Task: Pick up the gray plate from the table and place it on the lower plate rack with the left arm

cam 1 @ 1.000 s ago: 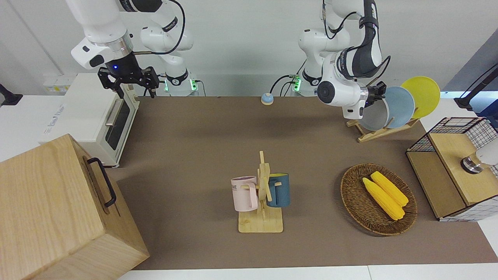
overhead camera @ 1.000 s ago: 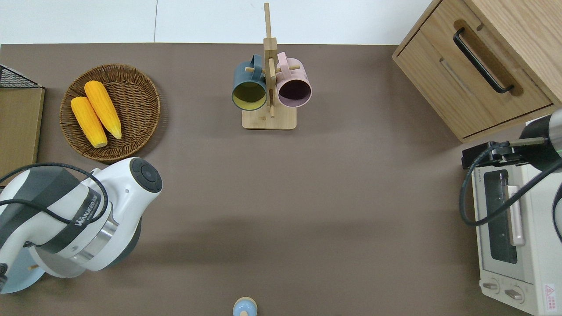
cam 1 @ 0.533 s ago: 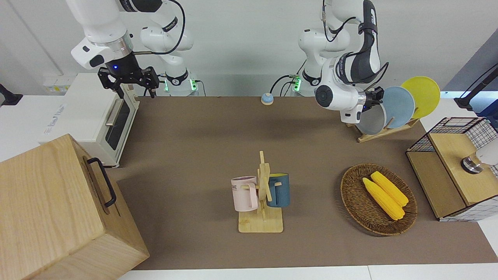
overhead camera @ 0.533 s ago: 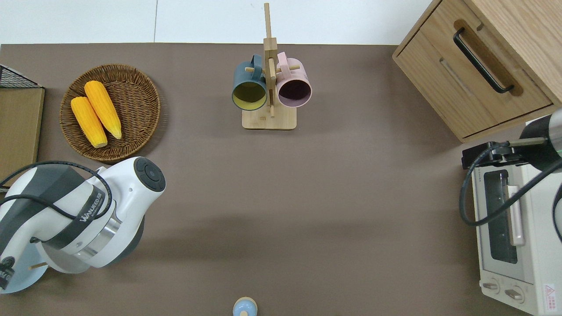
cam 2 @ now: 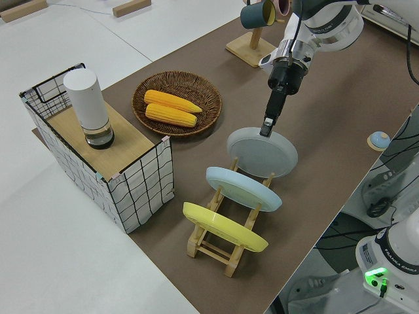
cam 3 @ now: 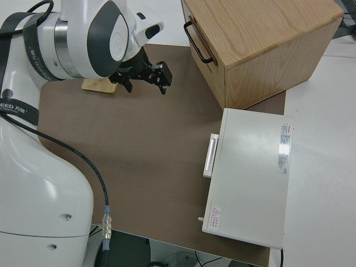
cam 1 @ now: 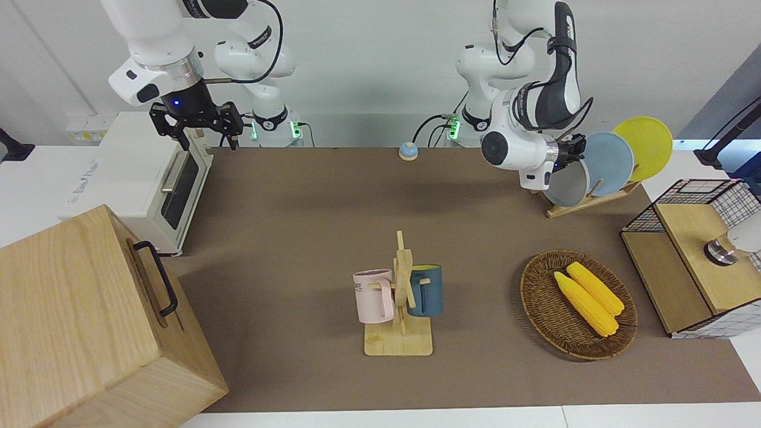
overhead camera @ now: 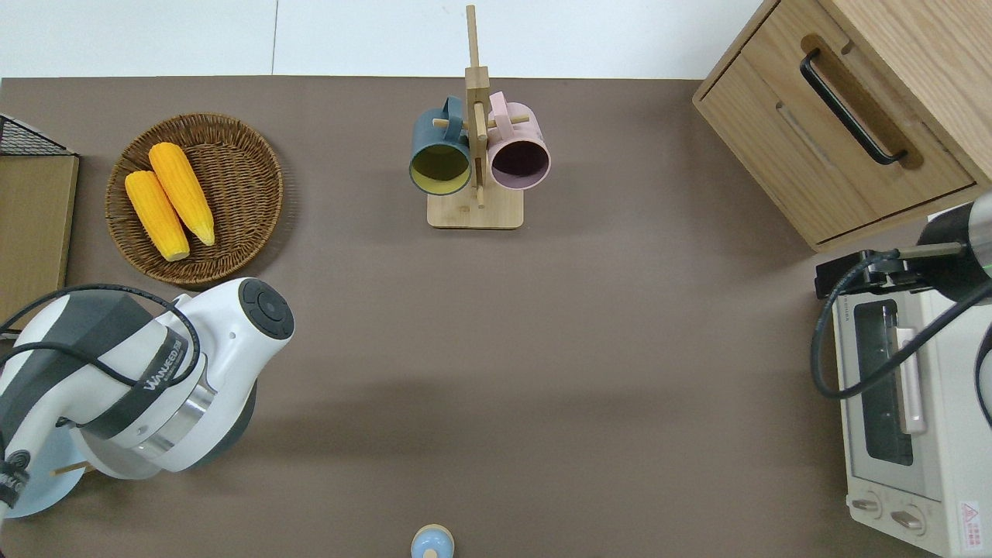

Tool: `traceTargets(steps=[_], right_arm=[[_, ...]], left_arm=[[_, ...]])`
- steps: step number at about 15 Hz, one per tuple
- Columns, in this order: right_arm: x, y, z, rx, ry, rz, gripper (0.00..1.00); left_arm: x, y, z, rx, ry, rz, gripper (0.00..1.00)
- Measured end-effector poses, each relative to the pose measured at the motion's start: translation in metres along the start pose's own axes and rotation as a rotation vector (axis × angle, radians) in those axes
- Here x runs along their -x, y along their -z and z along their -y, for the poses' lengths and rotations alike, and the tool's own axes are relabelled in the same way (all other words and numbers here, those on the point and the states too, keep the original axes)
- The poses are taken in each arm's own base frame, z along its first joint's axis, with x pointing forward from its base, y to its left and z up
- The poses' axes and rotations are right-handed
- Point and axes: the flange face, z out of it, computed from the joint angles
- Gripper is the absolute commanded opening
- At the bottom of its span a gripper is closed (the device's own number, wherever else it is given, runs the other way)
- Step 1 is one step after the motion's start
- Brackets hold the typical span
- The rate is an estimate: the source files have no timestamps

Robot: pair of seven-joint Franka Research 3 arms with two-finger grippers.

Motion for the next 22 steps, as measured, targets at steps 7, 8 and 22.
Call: traceTargets(steps=[7,8,22], right_arm=[[0.0,0.0,0.0,0.0,0.0,0.0,0.983],[0.0,0.0,0.0,0.0,0.0,0.0,0.983],[0.0,0.0,0.0,0.0,0.0,0.0,0.983]], left_arm=[[0.0,-0.003,-0.006,-0.006,-0.01,0.007,1.0],[0.0,-0.003,-0.006,-0.006,-0.01,0.007,1.0],[-0.027,0.073,0.082,0.402,0.019,0.042,1.0]])
